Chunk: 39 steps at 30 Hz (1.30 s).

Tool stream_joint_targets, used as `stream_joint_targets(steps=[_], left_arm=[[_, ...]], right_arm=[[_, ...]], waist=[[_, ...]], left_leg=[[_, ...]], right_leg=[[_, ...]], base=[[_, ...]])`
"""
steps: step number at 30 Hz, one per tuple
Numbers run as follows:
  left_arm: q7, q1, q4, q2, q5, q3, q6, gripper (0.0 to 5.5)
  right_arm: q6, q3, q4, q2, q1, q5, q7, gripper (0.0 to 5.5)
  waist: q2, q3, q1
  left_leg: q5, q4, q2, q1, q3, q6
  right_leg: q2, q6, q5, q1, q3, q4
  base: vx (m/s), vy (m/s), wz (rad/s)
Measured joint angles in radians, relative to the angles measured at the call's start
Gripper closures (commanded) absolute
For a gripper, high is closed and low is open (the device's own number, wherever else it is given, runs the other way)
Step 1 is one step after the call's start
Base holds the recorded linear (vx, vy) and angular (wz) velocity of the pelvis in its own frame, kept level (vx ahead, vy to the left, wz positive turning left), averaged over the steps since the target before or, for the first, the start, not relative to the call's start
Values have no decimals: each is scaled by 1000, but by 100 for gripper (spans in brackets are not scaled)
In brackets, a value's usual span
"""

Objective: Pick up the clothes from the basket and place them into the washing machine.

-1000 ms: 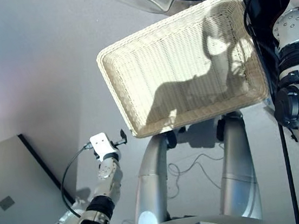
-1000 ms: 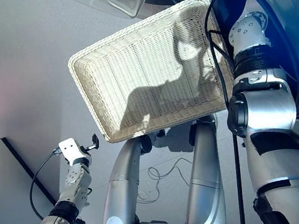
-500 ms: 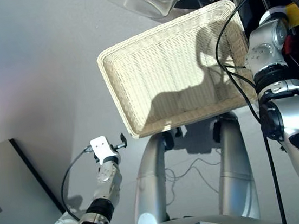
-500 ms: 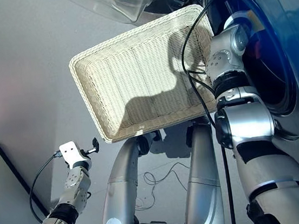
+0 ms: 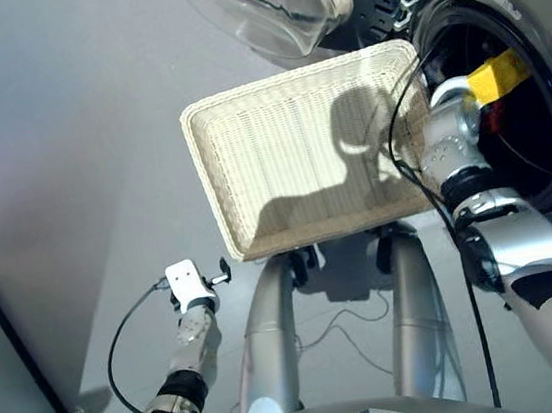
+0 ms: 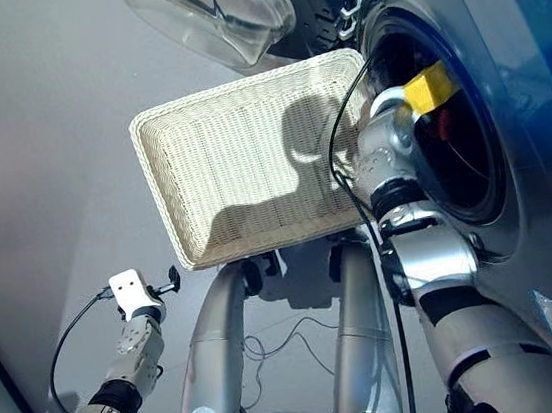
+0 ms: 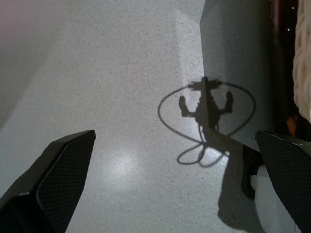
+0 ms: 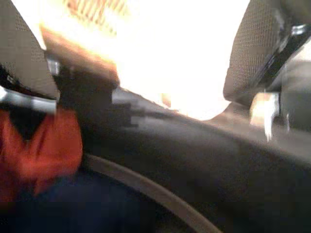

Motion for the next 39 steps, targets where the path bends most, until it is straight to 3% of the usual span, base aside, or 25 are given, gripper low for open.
stream_joint_targets(steps=[5,12,13,15,21,23,28,36,39], left_arm=[[1,-5,20,0,20,5,1,0],[19,-1,102,0,29,51,19,0],[19,2,117,0,37,54,22,0],[14,8,143,-6,42,79,38,0],[-26,27,199,-15,59,131,49,0],[-40,33,208,-19,63,142,53,0],[-67,49,275,-34,110,164,74,0],[-131,161,362,-44,218,177,110,0],[-131,210,386,-45,260,176,125,0]], right_arm=[[22,56,0,98,94,9,34,0],[46,135,-29,136,275,-17,67,0],[53,147,-34,133,311,-36,70,0],[86,232,-86,99,418,-158,85,0],[147,275,-86,68,618,-418,111,0],[164,293,-56,57,659,-516,123,0],[205,302,40,43,705,-707,138,0],[243,259,148,47,865,-897,166,0],[256,218,189,53,918,-916,165,0]], waist=[[-9,5,1],[-60,28,10],[-73,27,2],[-96,37,-2],[-149,27,-16],[-154,22,-17],[-162,0,-18],[-165,-153,-31],[-162,-216,-42]], left_leg=[[1,-1,0,29,-19,-5],[4,-60,-3,163,-42,-14],[7,-74,-3,188,-42,-12],[15,-118,-3,277,-49,-22],[35,-269,-5,522,-58,-34],[47,-329,-5,609,-68,-39],[73,-439,-10,769,-74,-46],[91,-605,-8,992,-64,-46],[102,-668,-6,1058,-45,-45]], right_leg=[[-3,-4,-7,40,-21,1],[-7,-7,-15,185,-55,-55],[-6,-7,-14,210,-58,-68],[-5,-7,-15,303,-76,-106],[-4,0,-10,547,-123,-235],[-2,-1,-5,637,-147,-278],[3,-1,-7,779,-168,-346],[23,18,-6,984,-179,-474],[34,26,4,1039,-171,-527]], base=[[0,0,0],[20,-4,12],[102,-25,-2],[89,-15,12],[100,-1,20],[101,8,102],[49,11,14],[113,26,-26],[143,37,-150]])
